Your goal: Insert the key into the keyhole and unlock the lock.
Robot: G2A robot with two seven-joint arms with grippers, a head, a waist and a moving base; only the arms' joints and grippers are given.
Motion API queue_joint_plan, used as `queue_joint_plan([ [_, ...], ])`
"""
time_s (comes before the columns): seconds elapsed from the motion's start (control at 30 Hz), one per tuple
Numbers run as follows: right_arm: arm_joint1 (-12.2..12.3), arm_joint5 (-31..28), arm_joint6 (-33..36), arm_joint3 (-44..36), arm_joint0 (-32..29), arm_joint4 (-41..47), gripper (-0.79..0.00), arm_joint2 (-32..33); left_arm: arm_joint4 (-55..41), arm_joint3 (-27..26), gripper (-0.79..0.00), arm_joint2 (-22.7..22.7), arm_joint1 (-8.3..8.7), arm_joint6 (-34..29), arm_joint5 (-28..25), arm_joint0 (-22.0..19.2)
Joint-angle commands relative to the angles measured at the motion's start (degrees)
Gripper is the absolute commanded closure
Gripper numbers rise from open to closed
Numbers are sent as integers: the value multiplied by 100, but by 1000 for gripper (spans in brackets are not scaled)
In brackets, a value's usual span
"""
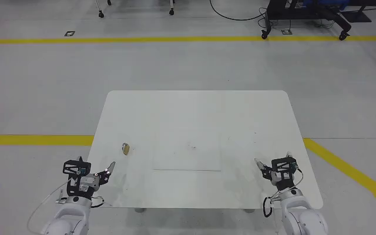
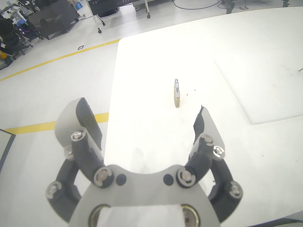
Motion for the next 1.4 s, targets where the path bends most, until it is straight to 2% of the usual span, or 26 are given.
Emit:
queue_joint_plan([
  [0.0,0,0,0,0,0,0,-784,0,0,0,-785,0,0,0,0,0],
  [0.17,-5,-83,167,-30,132,-21,-785,-91,0,0,-785,0,0,0,0,0],
  [0.33,-51,-329,1153,17,1021,-341,-785,-770,0,0,-785,0,0,0,0,0],
  [0.53,-164,-593,1824,558,2055,-458,-785,-1609,0,0,-785,0,0,0,0,0],
  [1.0,-165,-659,1808,560,2061,-445,-785,-1630,0,0,-785,0,0,0,0,0],
  [1.23,-166,-2615,1943,1078,2931,-382,-785,-2128,0,0,-785,0,0,0,0,0],
  [1.33,-197,-3082,2129,1378,3327,-398,-785,-2400,0,0,-785,0,0,0,0,0],
  [1.37,-211,-3236,2213,1452,3445,-429,-662,-2517,0,0,-785,0,0,0,0,0],
])
